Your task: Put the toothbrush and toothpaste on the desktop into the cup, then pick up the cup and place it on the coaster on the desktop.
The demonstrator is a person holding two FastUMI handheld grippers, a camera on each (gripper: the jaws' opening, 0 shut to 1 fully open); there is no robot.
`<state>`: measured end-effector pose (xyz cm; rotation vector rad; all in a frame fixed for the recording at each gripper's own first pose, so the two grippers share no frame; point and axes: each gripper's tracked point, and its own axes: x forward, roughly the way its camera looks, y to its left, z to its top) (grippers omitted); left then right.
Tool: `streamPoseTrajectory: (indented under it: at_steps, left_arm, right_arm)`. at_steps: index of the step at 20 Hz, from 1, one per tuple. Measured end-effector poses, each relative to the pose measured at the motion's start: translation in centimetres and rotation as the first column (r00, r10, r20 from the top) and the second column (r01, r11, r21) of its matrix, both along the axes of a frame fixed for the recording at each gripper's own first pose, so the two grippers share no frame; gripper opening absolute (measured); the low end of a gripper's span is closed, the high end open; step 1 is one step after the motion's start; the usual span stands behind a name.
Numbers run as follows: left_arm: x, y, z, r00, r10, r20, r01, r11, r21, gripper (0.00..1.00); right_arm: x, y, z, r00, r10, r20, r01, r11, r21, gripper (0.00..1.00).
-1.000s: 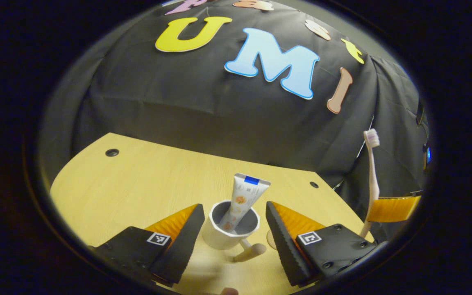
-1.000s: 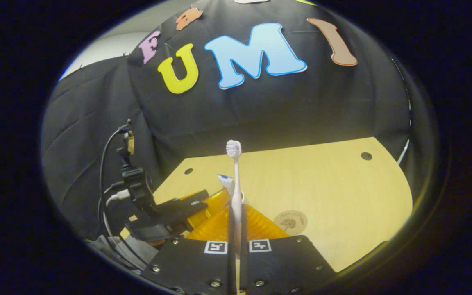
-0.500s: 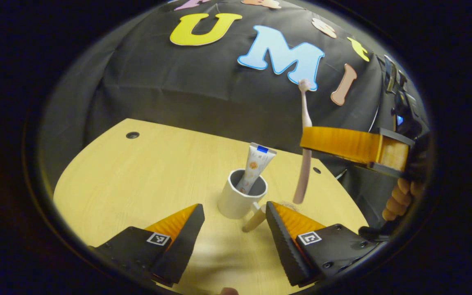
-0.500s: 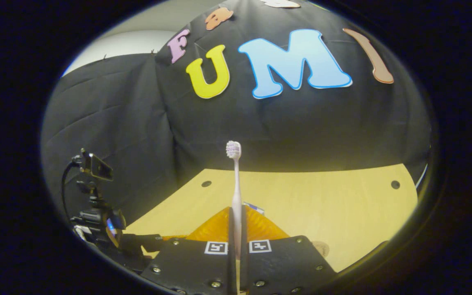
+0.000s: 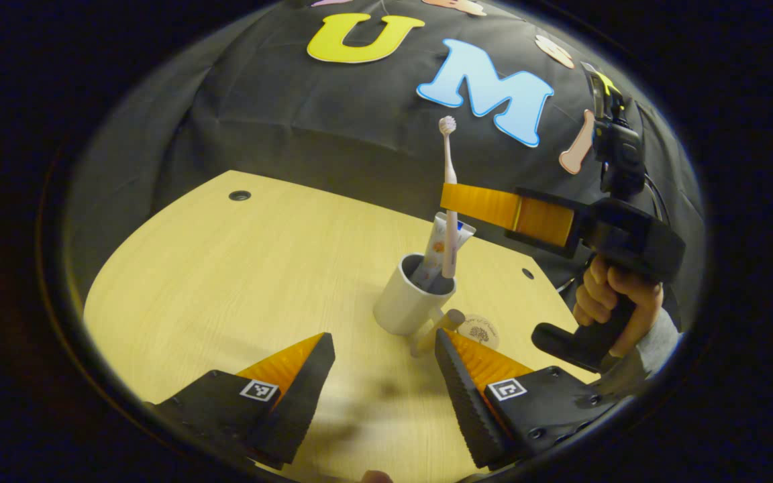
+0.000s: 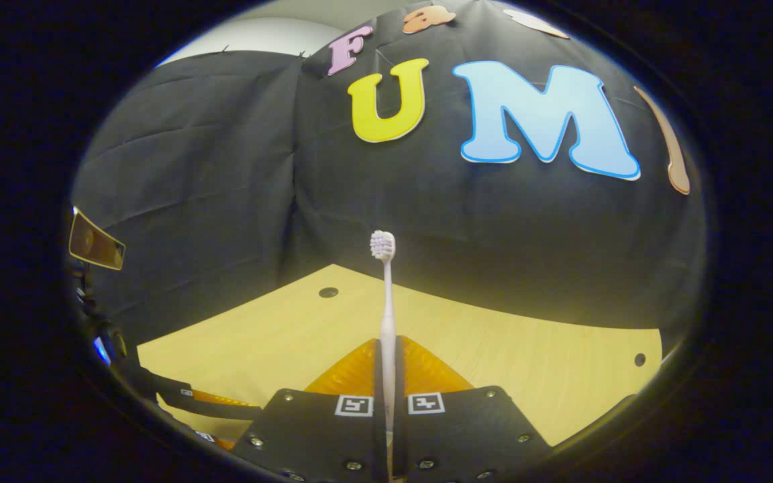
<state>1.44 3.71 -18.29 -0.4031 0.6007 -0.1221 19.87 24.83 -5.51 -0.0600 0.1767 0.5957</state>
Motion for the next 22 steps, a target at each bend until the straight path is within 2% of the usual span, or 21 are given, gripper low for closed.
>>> streamPoseTrajectory:
  at_steps: [1,2,7,9,17,18,20,21,22]
  left_arm:
    - [0.0,0.0,0.0,1.000,0.006,-0.006,-0.006,1.000,-0.003,0.94]
    - [0.0,0.2,-0.2,1.000,0.012,-0.013,-0.012,1.000,-0.007,1.00]
    - [-0.6,0.2,-0.6,0.999,0.022,-0.038,-0.023,1.000,-0.014,1.00]
    - [-0.9,0.2,-0.8,0.999,0.022,-0.045,-0.023,1.000,-0.013,0.98]
    - [-1.4,0.0,-1.0,0.998,0.006,-0.070,-0.007,1.000,-0.014,1.00]
    - [-1.4,0.0,-1.1,0.997,0.004,-0.071,-0.005,1.000,-0.014,0.94]
    - [-1.4,0.0,-1.1,0.997,0.003,-0.076,-0.004,1.000,-0.014,0.98]
    - [-1.5,0.0,-1.1,0.997,0.002,-0.078,-0.004,1.000,-0.016,0.98]
    - [-1.5,0.0,-1.0,0.997,0.003,-0.080,-0.004,1.000,-0.016,0.98]
  right_arm:
    - [0.1,0.3,-0.4,1.000,0.007,-0.003,-0.007,1.000,-0.007,0.05]
    - [0.4,0.9,-0.9,1.000,0.012,-0.006,-0.012,1.000,-0.018,0.05]
    - [1.7,1.2,-2.5,1.000,0.010,0.008,-0.009,0.996,-0.084,0.06]
    - [1.6,1.4,-2.8,1.000,0.009,0.000,-0.009,0.996,-0.085,0.06]
    - [1.2,1.0,-3.8,1.000,0.002,-0.022,-0.005,0.994,-0.112,0.09]
    - [1.2,0.8,-3.6,1.000,-0.008,-0.018,0.006,0.993,-0.117,0.11]
    - [1.1,0.6,-3.5,1.000,-0.009,-0.014,0.007,0.993,-0.115,0.10]
    - [0.5,0.5,-3.5,1.000,-0.008,-0.014,0.006,0.994,-0.113,0.19]
    - [0.2,0.5,-3.3,1.000,-0.006,-0.013,0.004,0.994,-0.110,0.21]
